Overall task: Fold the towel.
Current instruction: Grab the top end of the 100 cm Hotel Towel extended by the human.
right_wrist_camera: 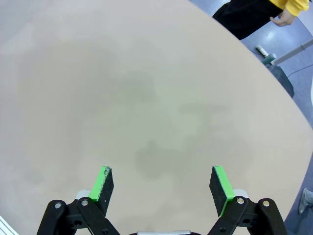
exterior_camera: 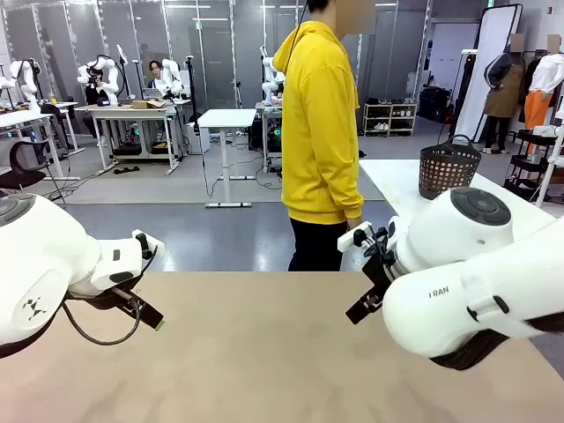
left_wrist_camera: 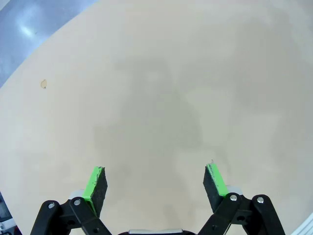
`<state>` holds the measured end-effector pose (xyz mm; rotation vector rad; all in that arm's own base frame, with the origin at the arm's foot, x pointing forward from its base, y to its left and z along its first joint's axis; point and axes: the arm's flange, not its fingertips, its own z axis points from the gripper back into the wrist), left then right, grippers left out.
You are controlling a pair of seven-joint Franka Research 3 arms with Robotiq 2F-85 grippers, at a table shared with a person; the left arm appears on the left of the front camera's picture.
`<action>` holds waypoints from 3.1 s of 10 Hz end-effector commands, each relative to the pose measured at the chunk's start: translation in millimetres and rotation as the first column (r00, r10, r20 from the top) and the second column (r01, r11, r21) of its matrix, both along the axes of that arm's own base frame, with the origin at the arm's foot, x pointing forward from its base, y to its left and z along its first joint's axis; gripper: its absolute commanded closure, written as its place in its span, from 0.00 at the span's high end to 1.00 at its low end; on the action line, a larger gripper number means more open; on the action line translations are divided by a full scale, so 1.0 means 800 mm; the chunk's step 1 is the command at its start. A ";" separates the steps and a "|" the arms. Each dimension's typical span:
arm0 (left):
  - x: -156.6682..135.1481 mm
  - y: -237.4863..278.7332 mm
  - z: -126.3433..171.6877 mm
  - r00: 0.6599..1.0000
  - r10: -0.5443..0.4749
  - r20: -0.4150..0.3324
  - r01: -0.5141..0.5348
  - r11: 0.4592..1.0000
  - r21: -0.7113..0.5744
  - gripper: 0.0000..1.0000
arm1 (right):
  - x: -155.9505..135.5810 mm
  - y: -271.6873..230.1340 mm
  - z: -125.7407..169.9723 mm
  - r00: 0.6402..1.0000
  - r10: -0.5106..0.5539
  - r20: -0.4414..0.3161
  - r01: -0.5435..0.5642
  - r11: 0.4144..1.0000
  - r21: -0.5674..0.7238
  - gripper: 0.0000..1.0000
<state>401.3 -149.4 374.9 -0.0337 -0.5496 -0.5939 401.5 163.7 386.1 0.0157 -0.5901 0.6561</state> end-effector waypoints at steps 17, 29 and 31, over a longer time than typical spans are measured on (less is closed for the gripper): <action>-0.151 0.375 0.148 0.982 -0.003 -0.190 -0.177 0.342 -0.923 1.00 | -0.146 -0.369 0.093 0.945 0.029 -0.327 0.306 0.277 0.911 1.00; -0.185 0.402 0.134 0.973 0.141 -0.185 -0.222 0.328 -0.918 1.00 | -0.182 -0.391 0.094 0.936 -0.101 -0.338 0.353 0.289 0.890 1.00; -0.174 0.419 0.149 0.967 0.143 -0.211 -0.247 0.325 -0.913 1.00 | -0.153 -0.429 0.117 0.933 -0.085 -0.349 0.359 0.277 0.891 1.00</action>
